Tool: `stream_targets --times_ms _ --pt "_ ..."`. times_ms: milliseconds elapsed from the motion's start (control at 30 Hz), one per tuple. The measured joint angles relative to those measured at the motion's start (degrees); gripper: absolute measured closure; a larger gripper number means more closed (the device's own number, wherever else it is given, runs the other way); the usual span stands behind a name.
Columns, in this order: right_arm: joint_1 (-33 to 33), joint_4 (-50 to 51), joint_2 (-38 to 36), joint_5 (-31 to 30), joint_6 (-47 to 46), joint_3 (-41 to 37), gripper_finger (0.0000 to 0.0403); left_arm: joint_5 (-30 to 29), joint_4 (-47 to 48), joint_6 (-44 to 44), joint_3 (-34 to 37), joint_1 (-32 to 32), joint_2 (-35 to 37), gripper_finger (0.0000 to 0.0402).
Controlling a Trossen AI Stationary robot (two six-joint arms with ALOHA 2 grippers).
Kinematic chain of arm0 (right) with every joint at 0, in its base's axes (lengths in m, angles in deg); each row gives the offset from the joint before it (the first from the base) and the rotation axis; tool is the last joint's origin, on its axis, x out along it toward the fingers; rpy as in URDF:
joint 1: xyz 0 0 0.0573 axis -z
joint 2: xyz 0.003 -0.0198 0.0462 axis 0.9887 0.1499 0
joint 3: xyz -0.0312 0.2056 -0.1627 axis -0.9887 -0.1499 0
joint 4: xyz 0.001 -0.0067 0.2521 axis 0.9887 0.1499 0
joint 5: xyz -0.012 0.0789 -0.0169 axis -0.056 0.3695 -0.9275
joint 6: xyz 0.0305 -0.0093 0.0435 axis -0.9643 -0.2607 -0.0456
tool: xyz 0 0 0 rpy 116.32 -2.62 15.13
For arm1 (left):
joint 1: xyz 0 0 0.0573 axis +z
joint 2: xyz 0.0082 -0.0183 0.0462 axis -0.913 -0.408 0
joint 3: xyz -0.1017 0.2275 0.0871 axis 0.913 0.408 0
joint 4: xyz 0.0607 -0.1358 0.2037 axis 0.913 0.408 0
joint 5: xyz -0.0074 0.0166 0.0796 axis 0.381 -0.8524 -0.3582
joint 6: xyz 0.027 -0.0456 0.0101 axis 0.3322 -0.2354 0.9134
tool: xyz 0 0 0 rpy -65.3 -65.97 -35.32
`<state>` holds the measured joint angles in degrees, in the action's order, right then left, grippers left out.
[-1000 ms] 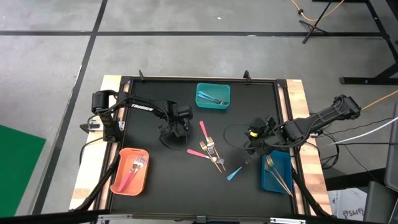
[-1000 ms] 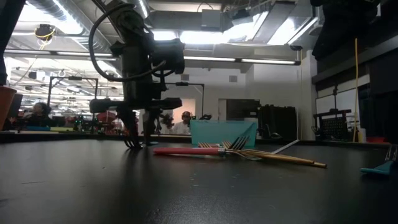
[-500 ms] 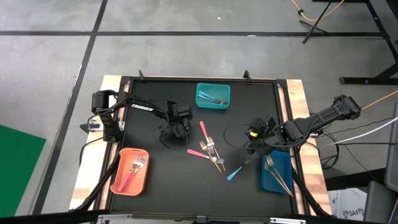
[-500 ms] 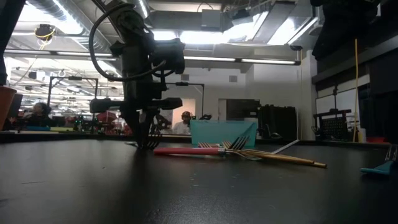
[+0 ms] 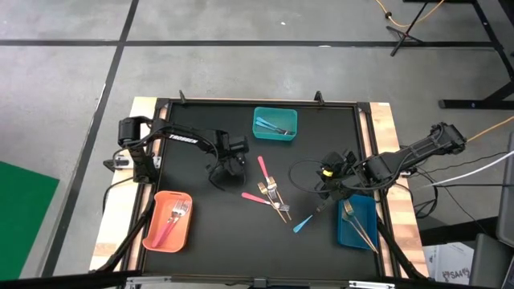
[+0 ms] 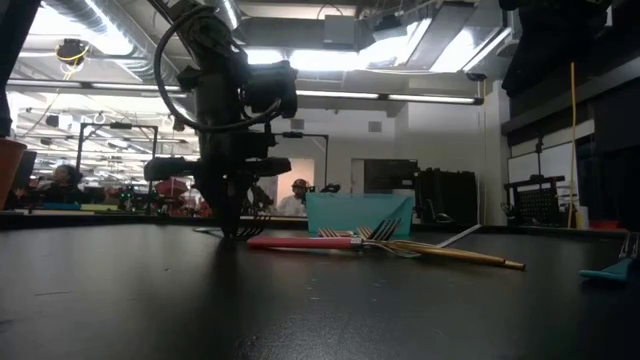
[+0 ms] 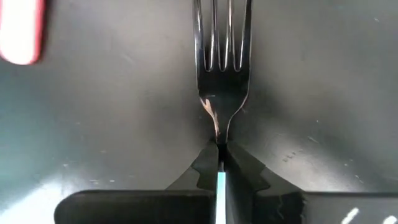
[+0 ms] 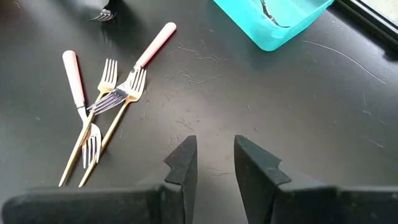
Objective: Sort silverware by color (type)
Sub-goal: Put the blue fork into the green bin
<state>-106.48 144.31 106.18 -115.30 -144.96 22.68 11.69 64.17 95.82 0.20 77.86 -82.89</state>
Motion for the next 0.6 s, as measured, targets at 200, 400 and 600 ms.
stream_targets --times_ms 200,400,600 --pt "0.00 0.02 0.00 0.00 0.00 -0.02 0.0308 1.78 -0.41 -1.97 -0.56 -0.02 2.58 0.0394" --pt "0.00 0.02 0.00 0.00 0.00 -0.02 0.0308 2.56 -1.11 -1.86 -5.68 -0.42 2.73 0.0394" --pt "0.00 0.02 -0.01 0.00 0.00 -0.02 0.0308 2.56 -5.11 -1.79 -12.53 0.44 2.76 0.0394"
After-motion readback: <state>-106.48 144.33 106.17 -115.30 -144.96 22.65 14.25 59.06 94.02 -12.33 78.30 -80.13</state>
